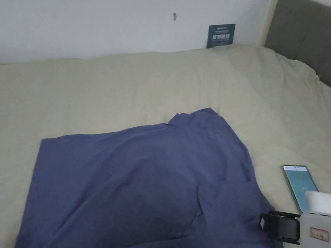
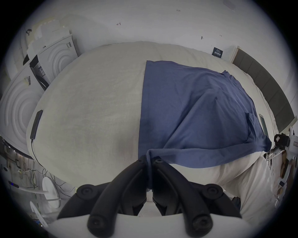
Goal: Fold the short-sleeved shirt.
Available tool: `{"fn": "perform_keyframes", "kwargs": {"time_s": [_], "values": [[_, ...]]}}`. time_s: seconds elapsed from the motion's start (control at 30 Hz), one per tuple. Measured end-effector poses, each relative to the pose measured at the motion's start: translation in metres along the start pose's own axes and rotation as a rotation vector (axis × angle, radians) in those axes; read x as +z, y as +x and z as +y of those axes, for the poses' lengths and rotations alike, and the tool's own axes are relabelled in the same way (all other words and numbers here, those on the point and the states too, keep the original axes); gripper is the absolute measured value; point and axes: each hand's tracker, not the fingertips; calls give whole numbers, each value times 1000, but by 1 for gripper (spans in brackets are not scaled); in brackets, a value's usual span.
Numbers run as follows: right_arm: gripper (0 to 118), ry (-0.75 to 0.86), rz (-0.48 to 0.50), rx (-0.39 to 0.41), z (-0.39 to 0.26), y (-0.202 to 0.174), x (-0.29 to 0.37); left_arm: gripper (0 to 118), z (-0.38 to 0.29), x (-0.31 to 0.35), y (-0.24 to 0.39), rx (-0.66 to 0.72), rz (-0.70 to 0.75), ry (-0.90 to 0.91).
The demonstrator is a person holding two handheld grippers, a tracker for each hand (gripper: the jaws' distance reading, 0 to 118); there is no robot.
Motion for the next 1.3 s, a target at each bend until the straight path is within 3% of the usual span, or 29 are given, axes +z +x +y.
{"fn": "perform_keyframes", "kwargs": {"time_s": [0.1,0.23,0.37,0.4,0.43,0.47,0.5,0.57,0.7,0.9,1.0,1.3], "values": [[114,-17,-30,-16,4,9,-8,4,1,-2,-2,21,2,-13],[114,-60,-88,85,3,7,-22,4,1,-5,-1,40,5,-36],[111,-117,-84,118,-2,1,-39,4,0,-5,1,41,15,-41],[104,-123,-87,143,-3,-1,-41,4,0,-6,1,41,18,-44],[85,-125,-87,178,-5,-4,-43,4,0,-6,1,42,17,-50],[40,-121,-124,199,-7,-8,-45,4,0,-7,2,43,19,-59],[10,-129,-126,201,-8,-10,-50,4,0,-8,1,44,19,-62],[7,-134,-115,189,-10,-13,-54,4,0,-9,1,43,19,-65],[6,-111,-134,300,-9,-26,-44,4,1,-10,0,37,24,-73],[6,-58,-131,303,18,-30,-24,4,20,-7,-6,41,15,-52],[6,-19,-125,343,45,-37,-21,4,43,-10,-7,20,25,-35],[6,-27,-113,404,124,-61,-82,4,117,-56,1,-18,8,2]]}}
